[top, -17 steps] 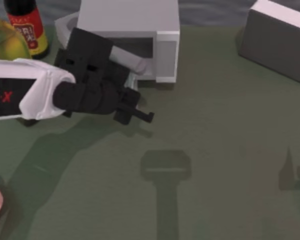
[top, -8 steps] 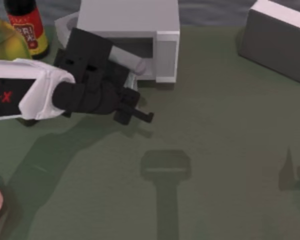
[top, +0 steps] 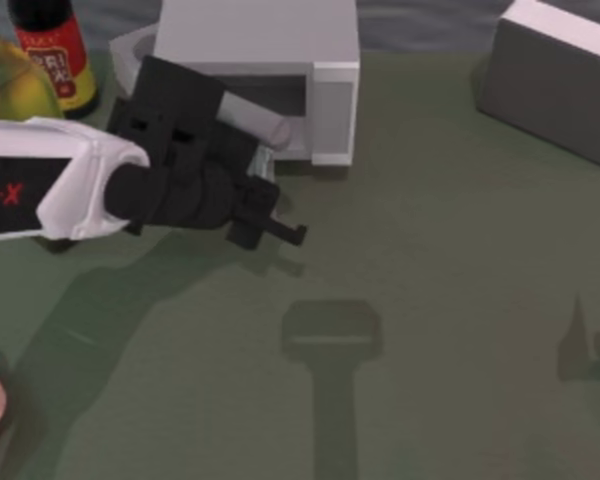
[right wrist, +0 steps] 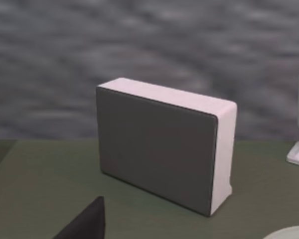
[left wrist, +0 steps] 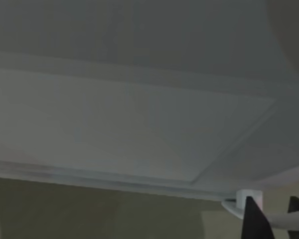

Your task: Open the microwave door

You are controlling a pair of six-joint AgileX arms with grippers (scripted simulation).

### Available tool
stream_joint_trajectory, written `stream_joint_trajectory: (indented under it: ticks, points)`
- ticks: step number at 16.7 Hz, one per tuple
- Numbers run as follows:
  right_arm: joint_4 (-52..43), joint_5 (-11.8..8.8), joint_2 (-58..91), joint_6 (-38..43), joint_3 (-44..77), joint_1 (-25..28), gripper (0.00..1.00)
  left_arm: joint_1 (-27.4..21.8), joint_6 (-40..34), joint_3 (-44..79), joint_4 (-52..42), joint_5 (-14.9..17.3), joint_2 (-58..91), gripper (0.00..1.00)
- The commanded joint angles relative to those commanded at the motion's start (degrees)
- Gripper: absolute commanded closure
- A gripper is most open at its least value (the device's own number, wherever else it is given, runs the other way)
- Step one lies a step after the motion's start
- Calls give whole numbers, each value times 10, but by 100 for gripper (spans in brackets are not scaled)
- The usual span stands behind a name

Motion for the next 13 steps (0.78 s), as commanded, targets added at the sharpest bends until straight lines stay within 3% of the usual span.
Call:
stream_joint_trajectory:
  ticks: [6,13]
  points:
    - [0,0,0,0,0,0,0,0,0,0,0,0,0,100]
    - [0,0,0,0,0,0,0,12,30,-10,-2,27,-11,100]
